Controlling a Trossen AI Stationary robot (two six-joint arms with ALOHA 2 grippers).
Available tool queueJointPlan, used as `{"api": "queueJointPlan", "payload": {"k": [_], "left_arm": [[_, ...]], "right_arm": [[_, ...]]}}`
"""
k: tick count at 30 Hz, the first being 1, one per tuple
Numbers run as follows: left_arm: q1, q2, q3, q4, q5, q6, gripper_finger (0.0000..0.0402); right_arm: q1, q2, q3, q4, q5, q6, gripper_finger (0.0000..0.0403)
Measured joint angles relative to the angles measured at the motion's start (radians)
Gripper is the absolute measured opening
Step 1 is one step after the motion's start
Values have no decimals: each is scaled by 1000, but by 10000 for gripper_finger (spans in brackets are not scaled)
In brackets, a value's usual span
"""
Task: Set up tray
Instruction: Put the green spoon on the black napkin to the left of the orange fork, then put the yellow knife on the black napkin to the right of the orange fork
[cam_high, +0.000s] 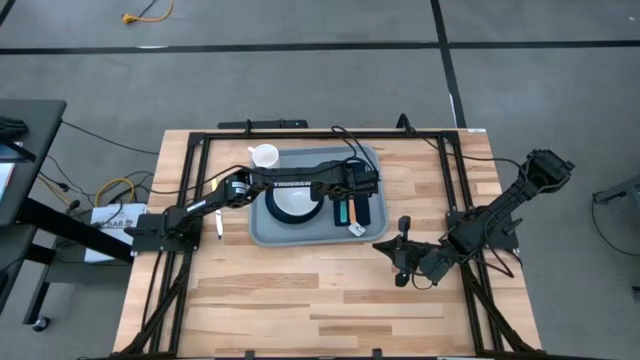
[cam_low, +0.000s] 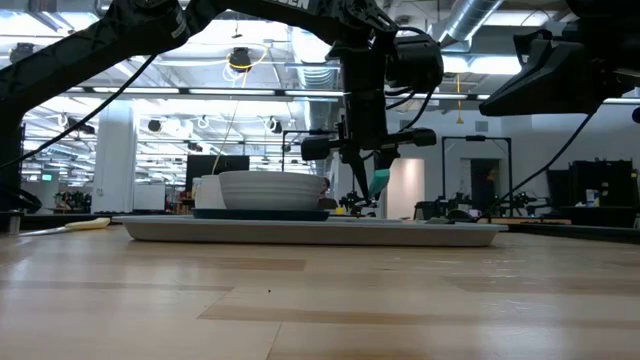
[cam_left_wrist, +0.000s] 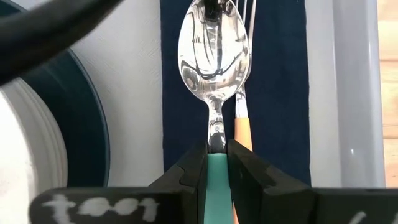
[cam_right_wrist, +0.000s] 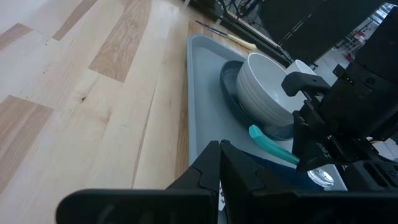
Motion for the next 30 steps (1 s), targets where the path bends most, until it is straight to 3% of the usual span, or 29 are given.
{"api": "queueJointPlan", "payload": {"k": [14,30], "left_arm": [[2,0,0,-7,-1,1,84],[2,0,0,-7,12,26,87]], "right_arm": [[0,0,0,0,0,0,3],[0,0,0,0,0,0,3]]}}
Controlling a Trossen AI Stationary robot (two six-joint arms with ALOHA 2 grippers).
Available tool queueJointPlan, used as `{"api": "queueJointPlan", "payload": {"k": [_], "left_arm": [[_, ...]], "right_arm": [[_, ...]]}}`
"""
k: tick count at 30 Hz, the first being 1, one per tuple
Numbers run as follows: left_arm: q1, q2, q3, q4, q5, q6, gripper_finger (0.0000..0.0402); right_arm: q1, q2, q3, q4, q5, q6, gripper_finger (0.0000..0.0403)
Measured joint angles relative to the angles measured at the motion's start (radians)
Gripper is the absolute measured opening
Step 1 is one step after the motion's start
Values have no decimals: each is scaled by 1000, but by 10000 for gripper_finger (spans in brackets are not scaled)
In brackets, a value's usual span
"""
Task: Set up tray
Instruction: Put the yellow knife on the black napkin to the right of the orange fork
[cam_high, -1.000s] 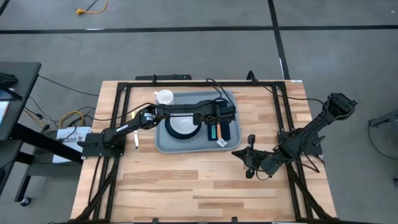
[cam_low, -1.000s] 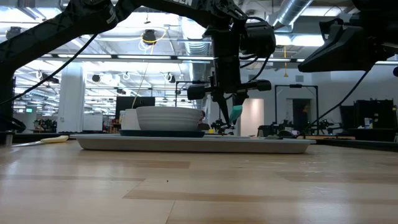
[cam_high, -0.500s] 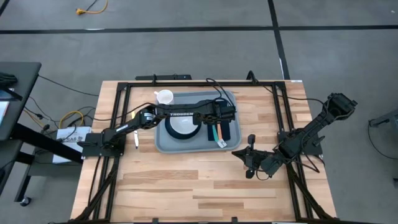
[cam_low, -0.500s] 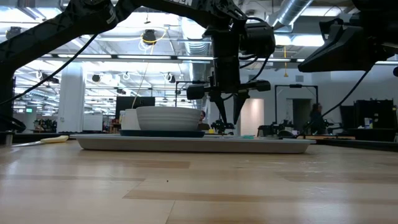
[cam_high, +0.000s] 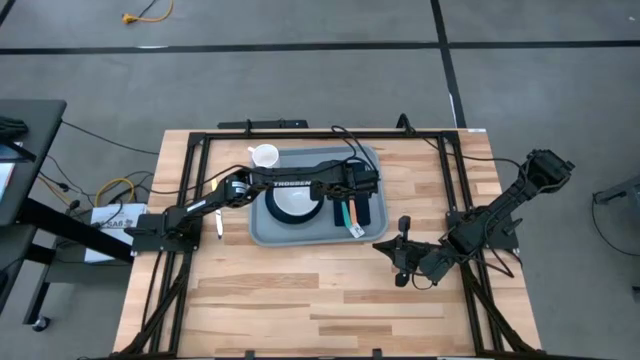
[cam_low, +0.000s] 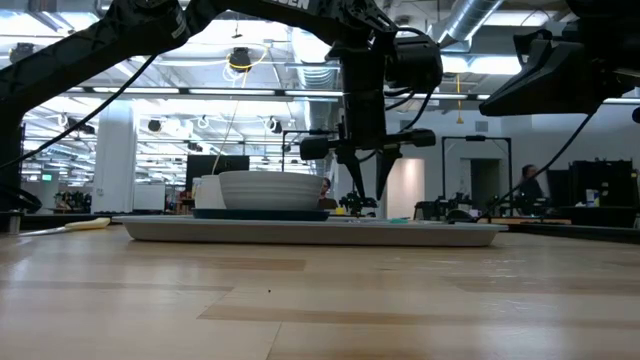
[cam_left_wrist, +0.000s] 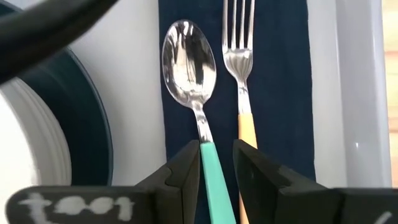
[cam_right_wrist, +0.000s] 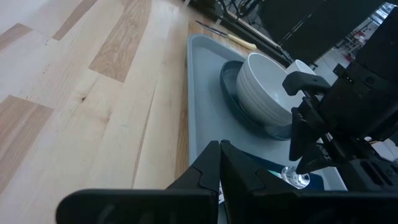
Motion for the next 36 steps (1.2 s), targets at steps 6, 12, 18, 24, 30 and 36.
{"api": "queueJointPlan", "payload": {"k": [6,12,18,24,30,36], "left_arm": [[-1,0,0,-2,42,0,87],[-2,0,2,-24,155,-42,87],[0,-29,3,-30,216,-19,87],[2,-111,2,-87,196,144,87],[3,-222,4,-185,123,439,87],[3,-308,4,-274,82,814,87]], "right_arm": [[0,0,0,0,0,0,3],[0,0,0,0,0,0,3],[0,0,0,0,0,0,3],[0,0,0,1,0,0,3],[0,0,0,0,0,0,3],[0,0,0,1,0,0,3]]}}
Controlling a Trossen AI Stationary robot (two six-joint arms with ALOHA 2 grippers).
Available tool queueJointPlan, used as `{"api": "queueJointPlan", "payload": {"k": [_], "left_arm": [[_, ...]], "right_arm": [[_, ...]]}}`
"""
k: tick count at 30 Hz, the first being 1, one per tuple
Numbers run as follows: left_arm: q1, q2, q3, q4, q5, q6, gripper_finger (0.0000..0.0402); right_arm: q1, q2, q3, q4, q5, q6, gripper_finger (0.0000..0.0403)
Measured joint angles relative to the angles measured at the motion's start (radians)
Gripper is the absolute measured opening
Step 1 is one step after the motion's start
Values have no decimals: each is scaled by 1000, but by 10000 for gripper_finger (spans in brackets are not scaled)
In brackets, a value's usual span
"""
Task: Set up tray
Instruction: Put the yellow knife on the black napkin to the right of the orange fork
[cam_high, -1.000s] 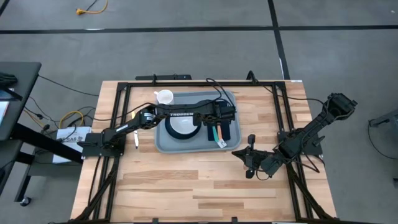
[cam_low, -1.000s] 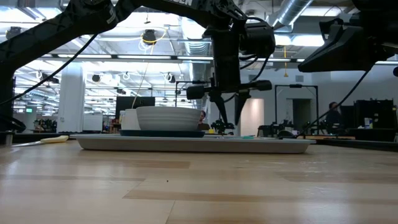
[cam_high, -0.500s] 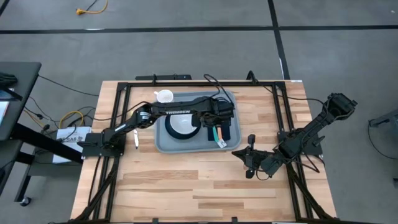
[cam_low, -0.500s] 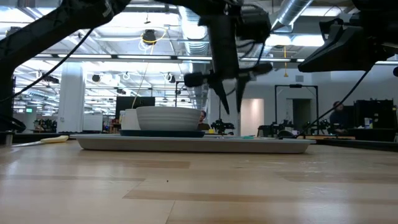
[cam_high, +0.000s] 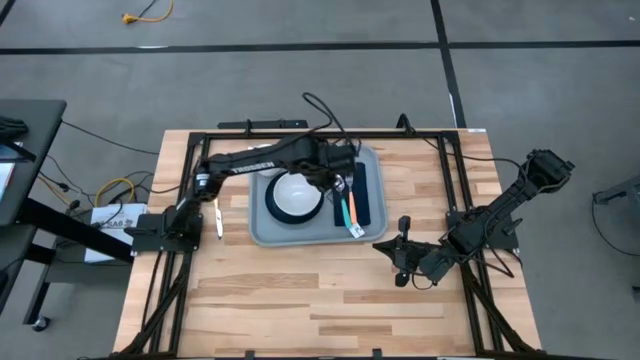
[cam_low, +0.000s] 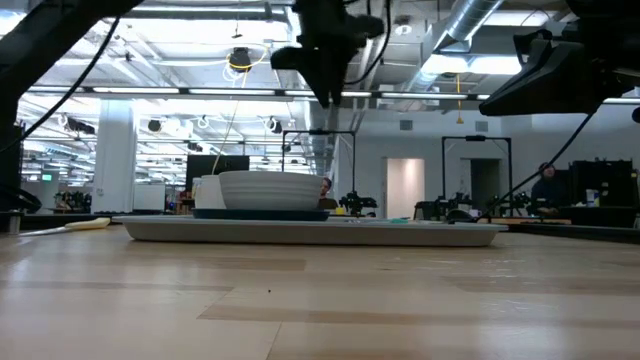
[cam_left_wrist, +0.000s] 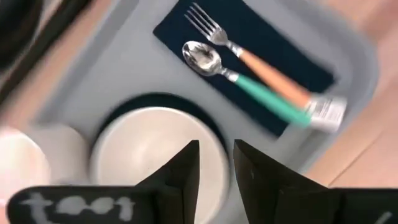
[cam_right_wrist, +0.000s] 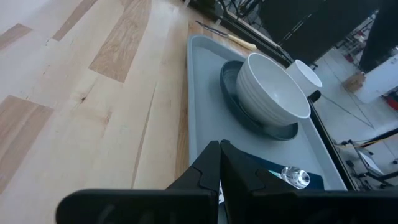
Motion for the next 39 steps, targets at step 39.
{"api": "queueJointPlan", "payload": {"k": [39], "left_arm": [[-755,-969,-1196,293,-534,-589,87]], "right_arm": [[0,0,0,3,0,0,3]]}}
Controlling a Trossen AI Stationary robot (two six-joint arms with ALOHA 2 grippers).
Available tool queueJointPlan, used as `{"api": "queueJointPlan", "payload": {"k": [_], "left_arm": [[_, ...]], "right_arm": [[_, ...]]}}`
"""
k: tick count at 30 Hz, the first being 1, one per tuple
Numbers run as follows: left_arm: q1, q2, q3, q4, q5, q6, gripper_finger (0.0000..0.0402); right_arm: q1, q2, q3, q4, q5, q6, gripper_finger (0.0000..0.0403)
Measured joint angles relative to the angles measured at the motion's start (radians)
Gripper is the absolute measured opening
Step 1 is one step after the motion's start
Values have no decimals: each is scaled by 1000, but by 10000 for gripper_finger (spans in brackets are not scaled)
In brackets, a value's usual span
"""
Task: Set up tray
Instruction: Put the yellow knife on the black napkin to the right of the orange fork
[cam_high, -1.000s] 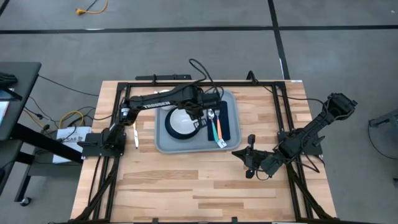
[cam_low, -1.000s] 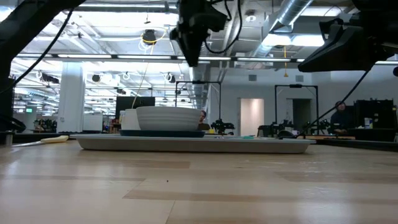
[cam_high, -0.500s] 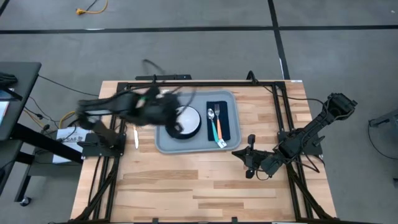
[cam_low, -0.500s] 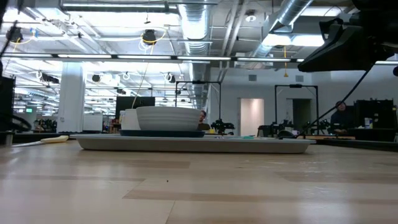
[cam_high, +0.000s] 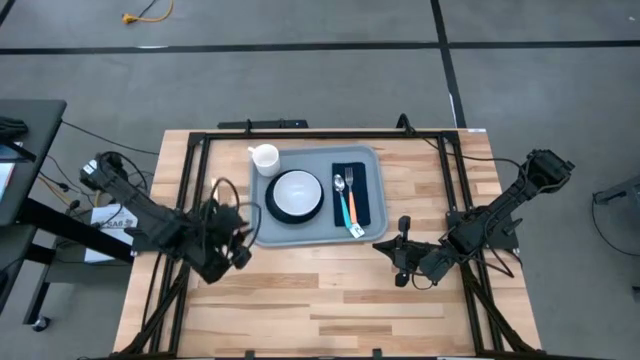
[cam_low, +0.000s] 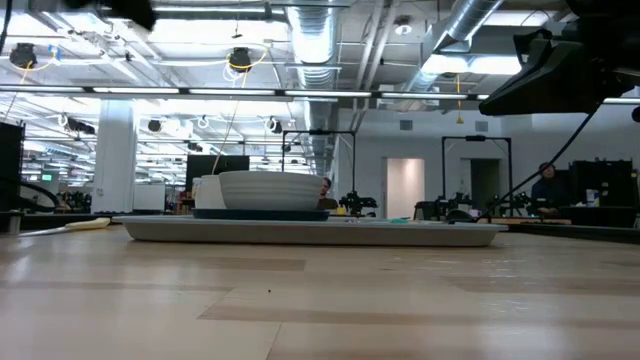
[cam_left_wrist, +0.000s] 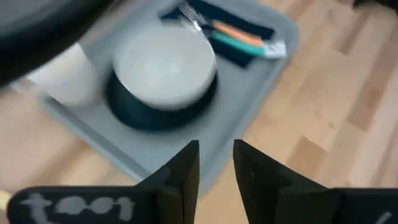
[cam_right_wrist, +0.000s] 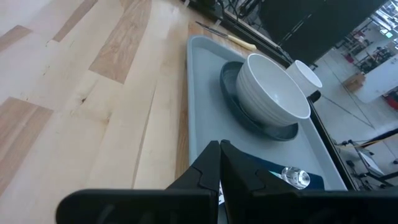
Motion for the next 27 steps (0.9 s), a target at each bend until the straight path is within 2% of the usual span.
{"api": "queueJointPlan", "payload": {"k": [5,12,14,17,23,27], "left_arm": [[-43,-76,-278,197,60,-117,87],[-37,-85,-481,232,161,-312,87],[-26,-84,-498,254,198,-368,87],[-20,-84,-494,255,263,-351,87],[-26,-85,-469,266,202,-321,87],[-21,-85,-469,273,197,-305,87]], "right_arm": [[0,0,0,0,0,0,3],[0,0,0,0,0,0,3],[0,0,0,0,0,0,3],[0,0,0,0,0,0,3],[0,0,0,0,0,0,3],[0,0,0,0,0,0,3]]}}
